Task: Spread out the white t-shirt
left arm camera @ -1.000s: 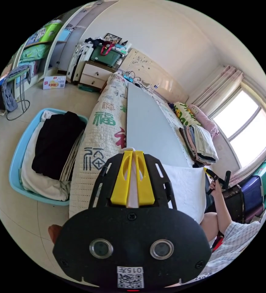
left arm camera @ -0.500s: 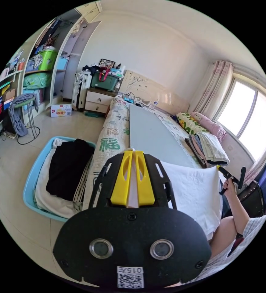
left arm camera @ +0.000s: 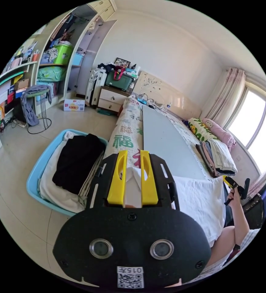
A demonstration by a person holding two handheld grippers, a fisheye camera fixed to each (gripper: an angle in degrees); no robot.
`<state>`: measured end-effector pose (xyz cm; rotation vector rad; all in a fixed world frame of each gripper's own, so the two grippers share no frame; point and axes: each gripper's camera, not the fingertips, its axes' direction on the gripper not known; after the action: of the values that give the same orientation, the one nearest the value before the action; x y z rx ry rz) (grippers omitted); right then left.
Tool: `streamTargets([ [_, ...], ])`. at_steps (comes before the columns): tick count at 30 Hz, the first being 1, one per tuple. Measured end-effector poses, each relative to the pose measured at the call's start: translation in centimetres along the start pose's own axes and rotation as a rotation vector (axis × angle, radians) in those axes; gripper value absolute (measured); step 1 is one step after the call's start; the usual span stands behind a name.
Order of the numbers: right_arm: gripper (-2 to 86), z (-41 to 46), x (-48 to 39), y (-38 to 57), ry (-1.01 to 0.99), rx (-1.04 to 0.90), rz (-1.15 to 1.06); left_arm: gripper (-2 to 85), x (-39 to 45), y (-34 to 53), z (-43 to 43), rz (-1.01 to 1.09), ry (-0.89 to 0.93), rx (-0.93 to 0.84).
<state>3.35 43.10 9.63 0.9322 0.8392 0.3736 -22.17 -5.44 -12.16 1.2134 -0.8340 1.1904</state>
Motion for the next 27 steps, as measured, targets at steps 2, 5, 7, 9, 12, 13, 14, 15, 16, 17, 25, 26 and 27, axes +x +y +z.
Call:
streamTargets([
  [2, 3.7, -1.8, -0.5, -2.5, 0.044, 0.061, -0.044, 7.2, 0.5, 0.5, 0.0, 0.034, 0.018, -0.006],
  [5, 3.1, -3.1, -0.8, -6.1, 0.066, 0.093, -0.093, 7.7, 1.5, 1.2, -0.1, 0.107, 0.016, -0.019],
  [7, 2.9, -3.6, -1.1, -8.4, 0.051, 0.104, -0.131, 8.0, 2.1, 1.6, -0.2, 0.155, 0.024, -0.022],
  [9, 3.0, -4.1, -1.7, -10.6, 0.009, 0.102, -0.201, 8.0, 2.8, 2.0, -0.3, 0.215, 0.066, -0.032],
  [12, 3.4, -4.7, -3.5, -14.1, -0.125, 0.06, -0.356, 8.0, 4.4, 2.8, -0.5, 0.318, 0.187, -0.08],
  [13, 3.5, -5.2, -4.2, -15.3, -0.212, 0.038, -0.4, 8.1, 5.1, 3.2, -0.7, 0.359, 0.228, -0.091],
  [14, 3.6, -5.7, -5.1, -16.4, -0.334, -0.005, -0.455, 8.1, 6.1, 3.8, -1.1, 0.417, 0.269, -0.097],
  [15, 3.8, -6.0, -5.6, -16.9, -0.399, -0.034, -0.488, 8.2, 6.7, 4.1, -1.3, 0.453, 0.292, -0.102],
  [16, 4.0, -6.9, -7.0, -17.6, -0.516, -0.096, -0.566, 8.3, 8.0, 4.9, -1.8, 0.539, 0.346, -0.119],
  [17, 4.8, -8.0, -8.4, -18.0, -0.581, -0.128, -0.636, 8.3, 9.3, 5.9, -2.4, 0.631, 0.417, -0.144],
  [25, 6.9, -15.3, -13.2, -17.1, -0.545, -0.213, -0.632, 8.5, 19.4, 13.8, -5.1, 1.18, 0.667, -0.422],
  [26, 6.8, -16.0, -13.2, -15.9, -0.497, -0.221, -0.603, 8.4, 20.5, 14.7, -5.2, 1.226, 0.659, -0.443],
  [27, 6.8, -16.3, -13.3, -15.4, -0.469, -0.228, -0.59, 8.4, 20.9, 15.0, -5.2, 1.244, 0.656, -0.452],
])
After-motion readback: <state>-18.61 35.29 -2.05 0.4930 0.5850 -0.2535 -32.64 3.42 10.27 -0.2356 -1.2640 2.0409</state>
